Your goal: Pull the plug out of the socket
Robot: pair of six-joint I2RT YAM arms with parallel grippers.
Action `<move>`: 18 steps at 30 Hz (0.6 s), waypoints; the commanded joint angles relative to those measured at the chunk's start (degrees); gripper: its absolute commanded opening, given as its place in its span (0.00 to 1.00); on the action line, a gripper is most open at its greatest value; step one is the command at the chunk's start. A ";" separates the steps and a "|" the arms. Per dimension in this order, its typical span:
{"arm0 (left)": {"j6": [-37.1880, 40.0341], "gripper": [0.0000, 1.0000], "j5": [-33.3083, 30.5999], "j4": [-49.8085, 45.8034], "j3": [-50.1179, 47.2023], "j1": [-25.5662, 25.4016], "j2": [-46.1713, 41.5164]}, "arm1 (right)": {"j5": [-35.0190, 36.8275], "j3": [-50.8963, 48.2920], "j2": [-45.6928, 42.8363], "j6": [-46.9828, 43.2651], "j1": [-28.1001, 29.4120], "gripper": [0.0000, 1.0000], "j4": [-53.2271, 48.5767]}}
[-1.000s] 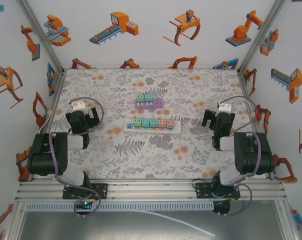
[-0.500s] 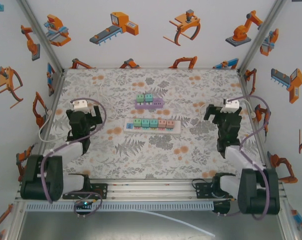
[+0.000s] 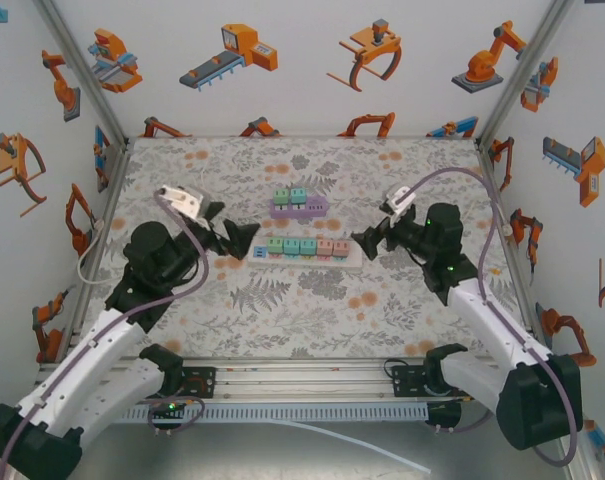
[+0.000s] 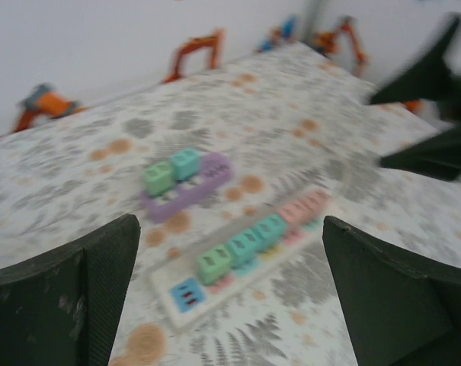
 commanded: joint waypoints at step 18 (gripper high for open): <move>35.85 0.97 15.32 -40.81 6.80 -13.77 -1.75 | -10.96 13.91 30.09 -37.21 4.43 0.61 -15.20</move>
